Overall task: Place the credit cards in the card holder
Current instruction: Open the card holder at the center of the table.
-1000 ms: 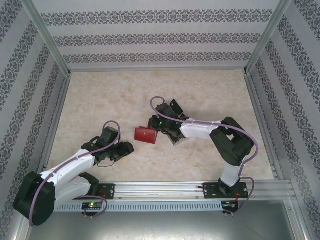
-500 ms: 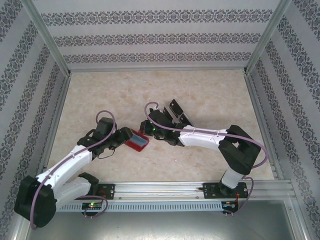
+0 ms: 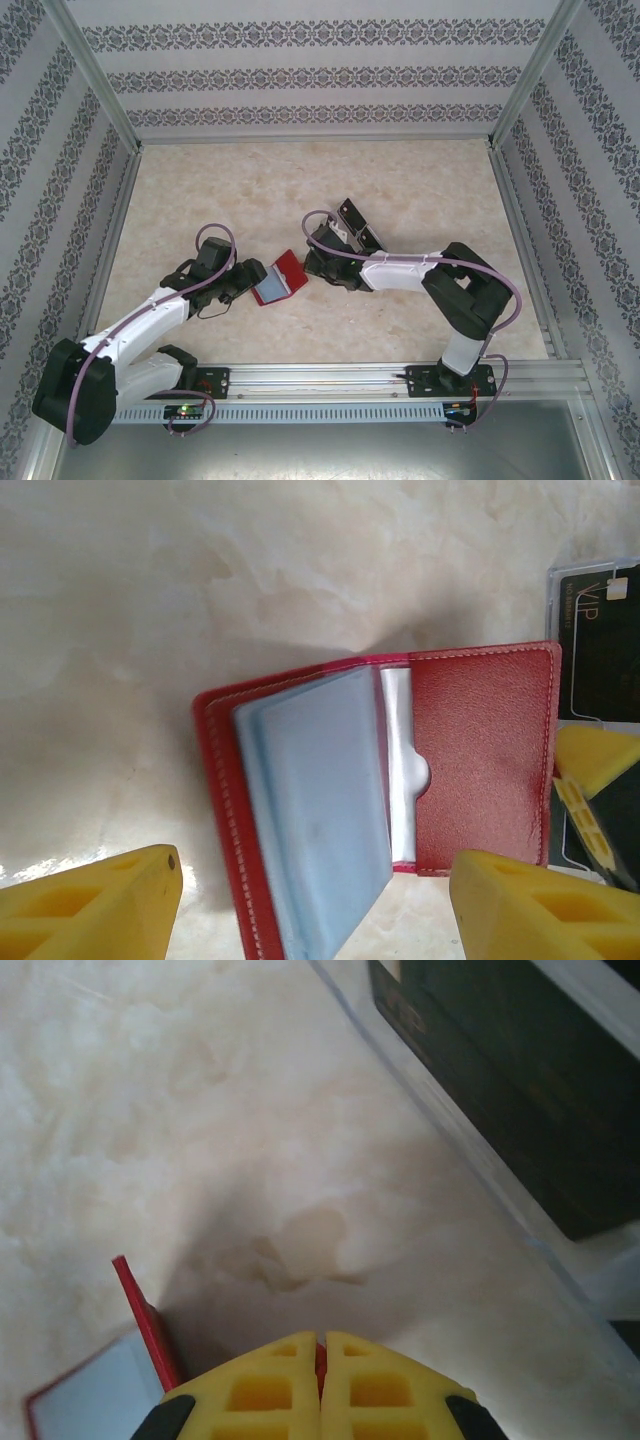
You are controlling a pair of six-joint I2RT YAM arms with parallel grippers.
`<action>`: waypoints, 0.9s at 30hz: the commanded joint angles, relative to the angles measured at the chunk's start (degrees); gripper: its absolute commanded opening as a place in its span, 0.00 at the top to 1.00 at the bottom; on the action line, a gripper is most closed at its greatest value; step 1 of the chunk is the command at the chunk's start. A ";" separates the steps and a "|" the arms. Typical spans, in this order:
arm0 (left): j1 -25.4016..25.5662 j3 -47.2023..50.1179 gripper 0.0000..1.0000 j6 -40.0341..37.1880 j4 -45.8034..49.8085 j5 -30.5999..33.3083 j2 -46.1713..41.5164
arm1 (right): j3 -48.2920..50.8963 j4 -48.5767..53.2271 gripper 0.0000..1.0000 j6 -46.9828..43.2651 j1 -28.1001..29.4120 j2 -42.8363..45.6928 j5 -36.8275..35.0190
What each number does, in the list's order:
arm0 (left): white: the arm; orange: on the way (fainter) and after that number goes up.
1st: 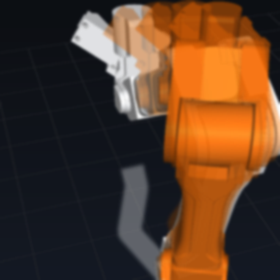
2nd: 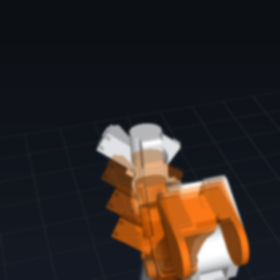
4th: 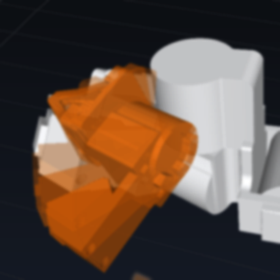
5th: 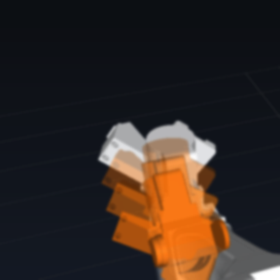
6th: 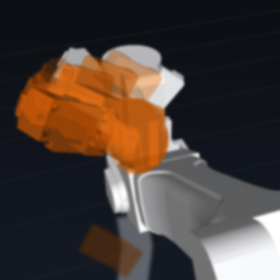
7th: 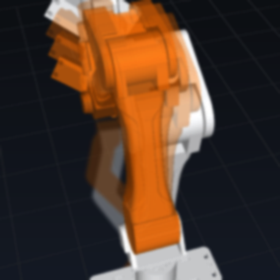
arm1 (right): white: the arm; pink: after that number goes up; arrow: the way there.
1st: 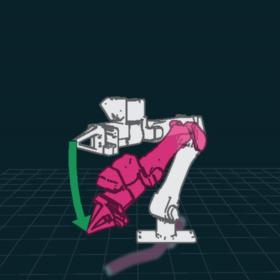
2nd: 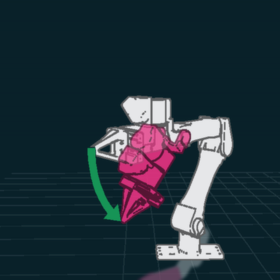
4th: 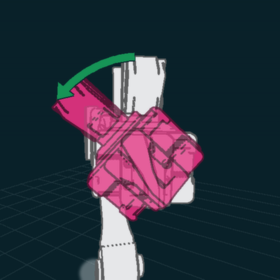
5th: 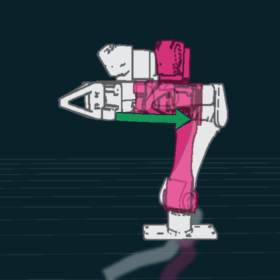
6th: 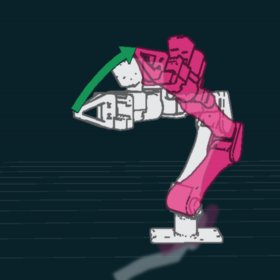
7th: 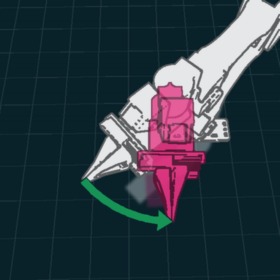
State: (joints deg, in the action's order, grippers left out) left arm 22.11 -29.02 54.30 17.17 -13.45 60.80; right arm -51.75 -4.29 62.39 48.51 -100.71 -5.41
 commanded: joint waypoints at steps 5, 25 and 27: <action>-0.41 0.01 0.28 -1.16 1.88 1.35 1.96 | 4.22 0.78 1.00 1.94 0.09 1.01 -1.38; -3.83 -2.42 0.53 -2.55 -7.94 1.07 9.59 | 6.83 0.08 1.00 2.06 0.18 0.82 -1.93; -4.56 -3.03 0.54 -3.44 -6.55 1.27 10.56 | 6.92 0.16 1.00 2.07 0.01 0.60 -2.02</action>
State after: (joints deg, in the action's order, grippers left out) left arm 18.72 -30.57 52.10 11.51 -12.95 70.22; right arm -45.93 -5.45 63.33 48.51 -99.68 -5.52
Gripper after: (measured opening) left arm 0.460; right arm 0.068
